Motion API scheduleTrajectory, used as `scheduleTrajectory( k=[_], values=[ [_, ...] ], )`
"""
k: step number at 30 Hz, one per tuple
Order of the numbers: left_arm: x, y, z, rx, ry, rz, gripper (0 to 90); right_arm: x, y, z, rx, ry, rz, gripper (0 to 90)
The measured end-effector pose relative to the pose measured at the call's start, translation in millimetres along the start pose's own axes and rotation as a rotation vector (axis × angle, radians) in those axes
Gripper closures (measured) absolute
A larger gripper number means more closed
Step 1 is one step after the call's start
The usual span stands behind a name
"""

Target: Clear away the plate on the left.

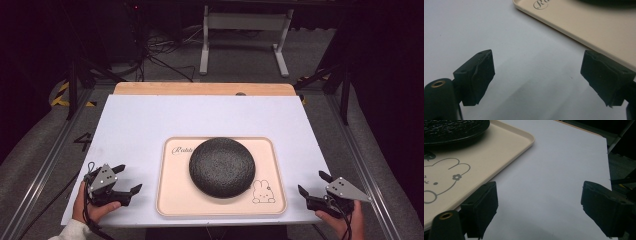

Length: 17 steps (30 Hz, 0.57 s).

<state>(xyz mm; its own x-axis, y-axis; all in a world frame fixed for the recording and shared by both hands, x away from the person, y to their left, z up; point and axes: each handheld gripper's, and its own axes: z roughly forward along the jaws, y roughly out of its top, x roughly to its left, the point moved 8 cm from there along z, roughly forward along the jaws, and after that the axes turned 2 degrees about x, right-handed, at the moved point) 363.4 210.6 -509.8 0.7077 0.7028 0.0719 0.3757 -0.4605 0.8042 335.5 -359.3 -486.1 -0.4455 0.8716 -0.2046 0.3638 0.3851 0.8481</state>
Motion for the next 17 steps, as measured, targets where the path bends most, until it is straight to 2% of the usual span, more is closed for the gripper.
scheduleTrajectory(
  k=[7,17],
  values=[
    [0.8,-1.2,-1.7,0.001,0.003,-0.004,12.9,1.0,1.8,4.7,0.003,0.008,-0.008,14.3],
    [0.1,0.0,3.8,0.016,-0.001,-0.005,12.9,-1.9,0.5,4.1,0.001,0.005,0.006,14.2]
  ],
)
